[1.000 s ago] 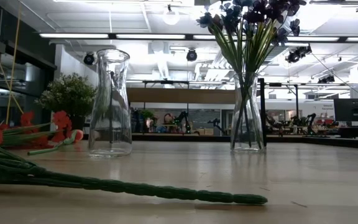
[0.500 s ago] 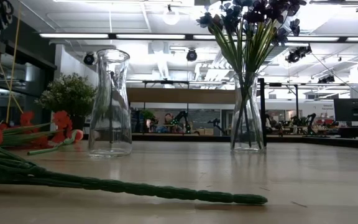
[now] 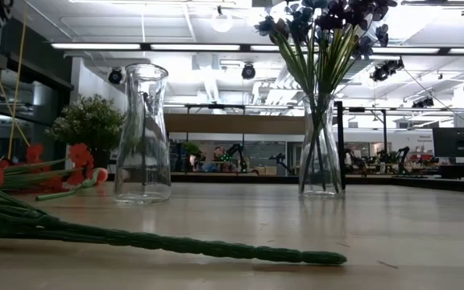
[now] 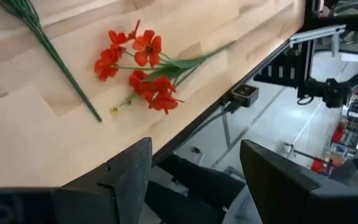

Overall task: Pick and place flowers into a vace then onto a shelf
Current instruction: Put the top red flower into the left transparent vase

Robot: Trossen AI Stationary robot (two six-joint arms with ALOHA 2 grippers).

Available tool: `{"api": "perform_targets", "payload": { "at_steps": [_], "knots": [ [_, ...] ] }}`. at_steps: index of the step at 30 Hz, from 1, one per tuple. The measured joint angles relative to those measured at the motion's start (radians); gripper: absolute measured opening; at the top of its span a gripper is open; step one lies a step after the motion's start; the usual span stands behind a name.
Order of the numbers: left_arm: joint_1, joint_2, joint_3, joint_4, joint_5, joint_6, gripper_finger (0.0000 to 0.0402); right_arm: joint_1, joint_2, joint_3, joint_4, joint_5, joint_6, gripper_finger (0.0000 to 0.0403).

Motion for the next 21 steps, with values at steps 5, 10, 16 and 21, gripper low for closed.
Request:
{"api": "perform_targets", "payload": {
  "at_steps": [5, 10, 16, 21],
  "knots": [
    [0.0, 0.027, 0.0, -0.036, -0.022, -0.046, 0.0278, 0.0, 0.0, 0.0, 0.0, 0.0, 0.0, 0.0165],
    [0.0, 0.046, 0.0, -0.116, -0.008, -0.103, 0.0278, 0.0, 0.0, 0.0, -0.002, 0.0, 0.0, 0.0165],
    [0.0, 0.049, 0.0, -0.191, -0.01, -0.13, 0.0278, 0.0, 0.0, 0.0, -0.003, 0.0, 0.0, 0.0165],
    [0.0, 0.049, 0.0, -0.255, -0.011, -0.161, 0.0278, 0.0, 0.0, 0.0, -0.003, 0.0, 0.0, 0.0165]
  ]
}}
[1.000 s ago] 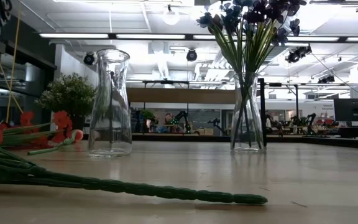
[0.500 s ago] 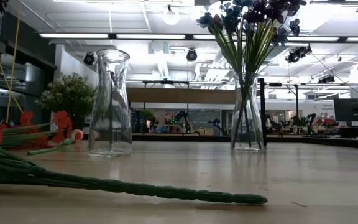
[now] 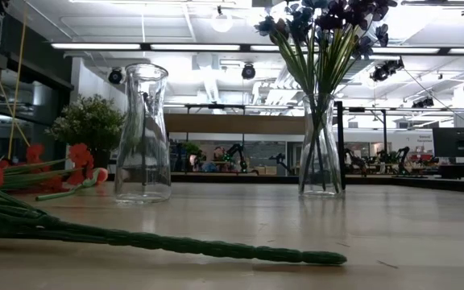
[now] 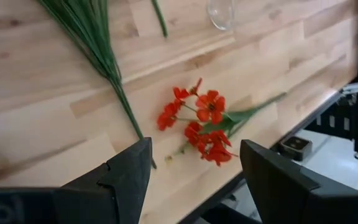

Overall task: Pick and place flowers into a vace then onto a shelf
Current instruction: Put the top red flower into the left transparent vase

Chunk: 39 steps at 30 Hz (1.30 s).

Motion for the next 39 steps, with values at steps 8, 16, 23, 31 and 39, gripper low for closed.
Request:
{"api": "perform_targets", "payload": {
  "at_steps": [8, 16, 23, 31, 39],
  "knots": [
    [0.0, 0.0, -0.014, -0.029, 0.001, -0.066, 0.0278, 0.0, 0.0, 0.0, 0.0, 0.0, 0.0, 0.0165],
    [0.015, 0.018, -0.037, -0.028, 0.013, -0.105, 0.0278, 0.0, 0.0, 0.0, 0.0, 0.0, 0.0, 0.0165],
    [0.133, 0.082, -0.074, -0.02, 0.132, -0.094, 0.0278, 0.0, 0.0, 0.0, 0.0, 0.0, 0.0, 0.0165],
    [0.261, 0.159, -0.089, 0.006, 0.213, 0.0, 0.0278, 0.0, 0.0, 0.0, 0.0, 0.0, 0.0, 0.0165],
    [0.37, 0.281, -0.089, 0.095, 0.327, 0.144, 0.0278, 0.0, 0.0, 0.0, 0.0, 0.0, 0.001, 0.0165]
  ]
}}
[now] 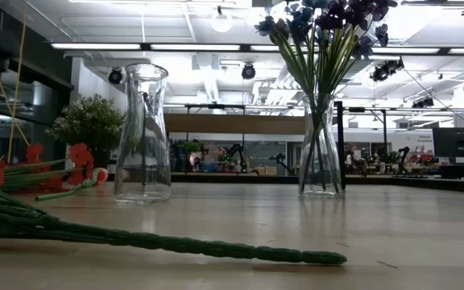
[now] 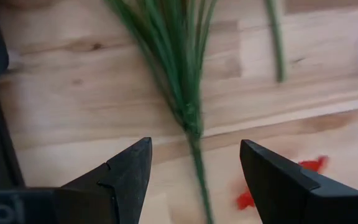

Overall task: Pick and place flowers into a vace then onto a shelf
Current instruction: Put the top red flower into the left transparent vase

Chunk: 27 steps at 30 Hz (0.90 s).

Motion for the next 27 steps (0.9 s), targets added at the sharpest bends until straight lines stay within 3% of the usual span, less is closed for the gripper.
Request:
{"api": "perform_targets", "payload": {
  "at_steps": [7, 27],
  "knots": [
    [0.045, 0.114, 0.0, 0.035, 0.086, 0.021, 0.0278, 0.0, 0.0, 0.0, -0.001, 0.0, 0.001, 0.0165],
    [0.078, 0.3, 0.005, 0.133, 0.072, 0.022, 0.0278, 0.0, 0.0, 0.0, -0.003, 0.0, 0.003, 0.0165]
  ]
}}
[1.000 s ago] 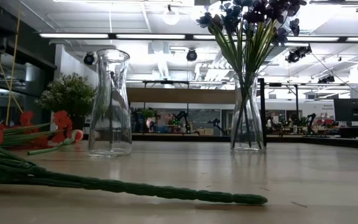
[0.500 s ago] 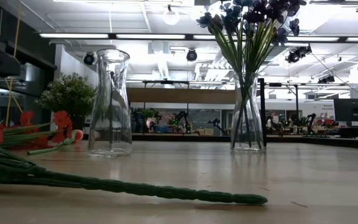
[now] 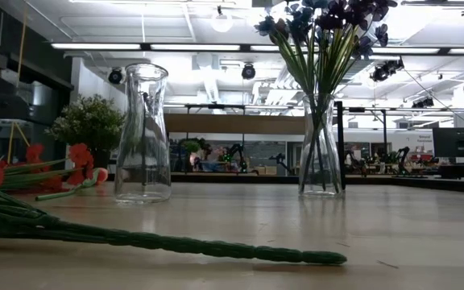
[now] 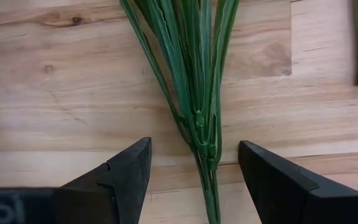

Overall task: Pick and place flowers into a vace then onto a shelf
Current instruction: Put the top red flower into the left transparent vase

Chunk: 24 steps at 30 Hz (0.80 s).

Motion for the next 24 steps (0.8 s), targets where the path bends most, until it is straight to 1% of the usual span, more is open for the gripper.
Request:
{"api": "perform_targets", "payload": {
  "at_steps": [4, 7, 12, 22, 23, 24],
  "knots": [
    [0.009, 0.007, 0.0, 0.006, 0.001, 0.003, 0.0273, 0.0, 0.0, 0.0, 0.0, 0.0, 0.021, 0.0165],
    [0.009, 0.008, 0.0, 0.011, -0.004, 0.003, 0.0252, 0.0, 0.0, 0.0, -0.001, -0.003, 0.023, 0.0165],
    [0.009, 0.008, -0.001, 0.016, -0.013, 0.003, 0.0192, 0.0, 0.0, 0.0, -0.001, -0.005, 0.025, 0.0165],
    [0.009, 0.01, -0.003, 0.007, -0.034, -0.007, 0.0049, 0.0, 0.0, 0.0, -0.001, -0.005, 0.026, 0.0165],
    [0.009, 0.01, -0.003, 0.007, -0.034, -0.015, 0.0038, 0.0, 0.0, 0.0, -0.001, -0.005, 0.026, 0.0165],
    [0.009, 0.01, -0.003, 0.007, -0.035, -0.025, 0.0036, 0.0, 0.0, 0.0, -0.001, -0.005, 0.026, 0.0165]
  ]
}}
